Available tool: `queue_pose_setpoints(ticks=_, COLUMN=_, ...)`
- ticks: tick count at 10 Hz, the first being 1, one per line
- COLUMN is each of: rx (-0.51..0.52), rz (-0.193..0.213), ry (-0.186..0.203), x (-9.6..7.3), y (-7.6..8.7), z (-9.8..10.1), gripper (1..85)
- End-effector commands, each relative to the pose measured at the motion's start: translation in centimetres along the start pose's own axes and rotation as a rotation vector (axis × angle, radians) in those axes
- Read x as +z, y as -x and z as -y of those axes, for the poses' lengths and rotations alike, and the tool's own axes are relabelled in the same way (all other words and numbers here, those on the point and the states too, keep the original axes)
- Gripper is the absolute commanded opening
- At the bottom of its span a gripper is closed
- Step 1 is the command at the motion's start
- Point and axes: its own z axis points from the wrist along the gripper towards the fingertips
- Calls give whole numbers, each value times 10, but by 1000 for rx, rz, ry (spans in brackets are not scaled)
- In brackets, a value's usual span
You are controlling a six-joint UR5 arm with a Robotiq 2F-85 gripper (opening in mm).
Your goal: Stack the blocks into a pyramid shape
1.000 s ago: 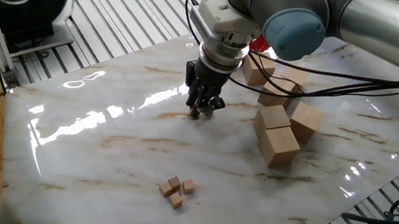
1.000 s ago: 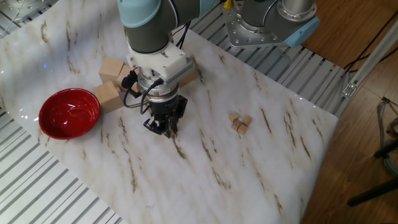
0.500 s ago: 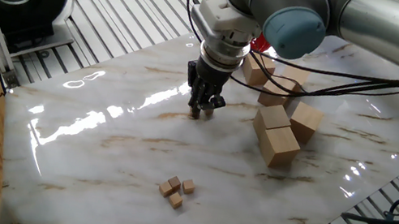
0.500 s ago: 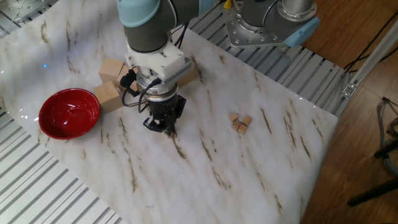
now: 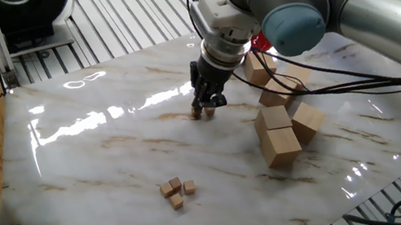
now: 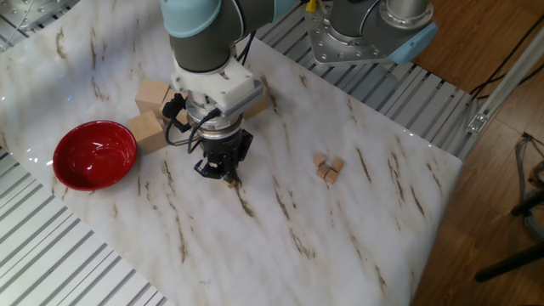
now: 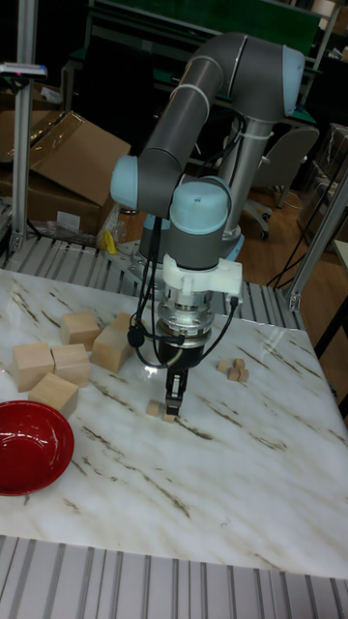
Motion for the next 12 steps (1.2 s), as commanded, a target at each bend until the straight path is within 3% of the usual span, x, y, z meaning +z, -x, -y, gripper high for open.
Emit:
queue_pose_setpoints(ticks=1, rx=11, rz=29, ry=0, x=0, y=10, z=1, gripper=237)
queue_pose_setpoints(ticks=7, rx=-6, rz=37, ry=15, x=5, y=8, z=-5, gripper=333)
queue_pose_setpoints(ticks=12, rx=3, rz=34, ry=24, x=6, y=0, z=-11, gripper=310)
